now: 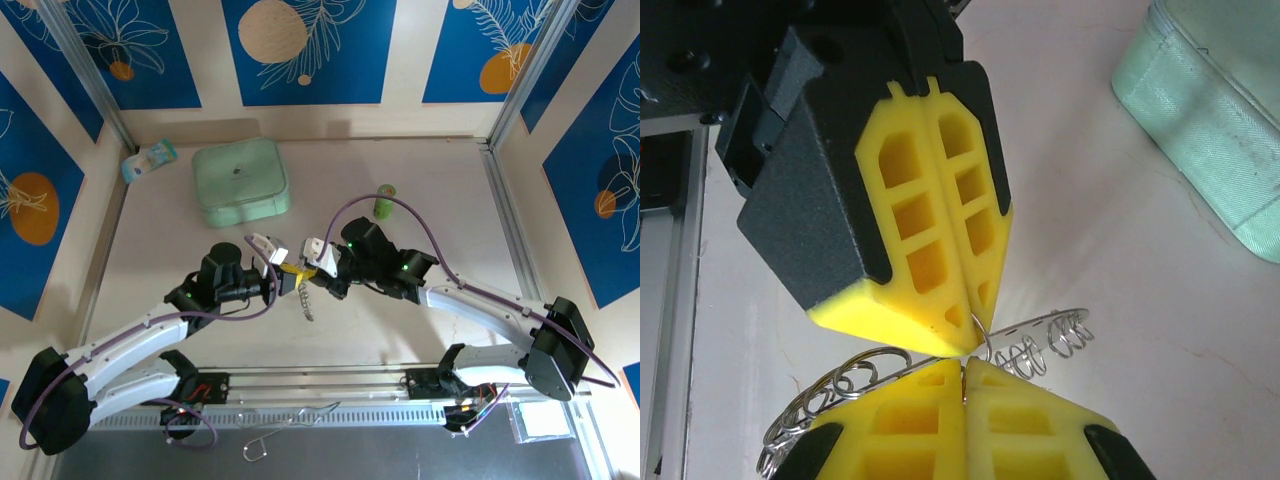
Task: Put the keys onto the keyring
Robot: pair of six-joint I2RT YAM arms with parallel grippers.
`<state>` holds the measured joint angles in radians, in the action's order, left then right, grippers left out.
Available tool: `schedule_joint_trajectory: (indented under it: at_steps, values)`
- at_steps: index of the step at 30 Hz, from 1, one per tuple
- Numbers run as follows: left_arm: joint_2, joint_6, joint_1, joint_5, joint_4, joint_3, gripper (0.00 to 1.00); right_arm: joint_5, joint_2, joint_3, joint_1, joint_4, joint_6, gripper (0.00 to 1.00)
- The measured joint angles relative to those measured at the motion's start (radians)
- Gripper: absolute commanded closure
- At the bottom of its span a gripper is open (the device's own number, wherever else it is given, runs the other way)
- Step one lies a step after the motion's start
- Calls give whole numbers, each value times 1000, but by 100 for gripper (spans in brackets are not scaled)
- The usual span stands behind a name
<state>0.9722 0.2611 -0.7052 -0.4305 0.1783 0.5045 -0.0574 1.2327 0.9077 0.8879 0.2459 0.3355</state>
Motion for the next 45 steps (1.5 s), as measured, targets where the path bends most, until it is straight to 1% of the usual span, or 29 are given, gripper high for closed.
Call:
schedule_joint_trajectory:
  at_steps: [15, 25, 33, 36, 40, 45]
  values:
    - [-13, 0, 0, -7, 11, -3, 100, -9, 2, 0, -8, 5, -15, 100]
    - [-23, 19, 0, -24, 94, -28, 100, -38, -23, -14, -11, 0, -30, 100]
    - [-61, 19, 0, -34, 216, -36, 100, -97, -103, -85, -29, -6, -33, 100]
    - [-63, 11, 0, -35, 274, -50, 100, -82, -163, -138, -32, -46, -25, 100]
    - [-60, -9, 0, -37, 362, -94, 100, -14, -225, -184, -32, -118, 10, 100]
    - [-46, -40, 0, -60, 444, -129, 100, 32, -249, -209, -32, -226, 85, 100]
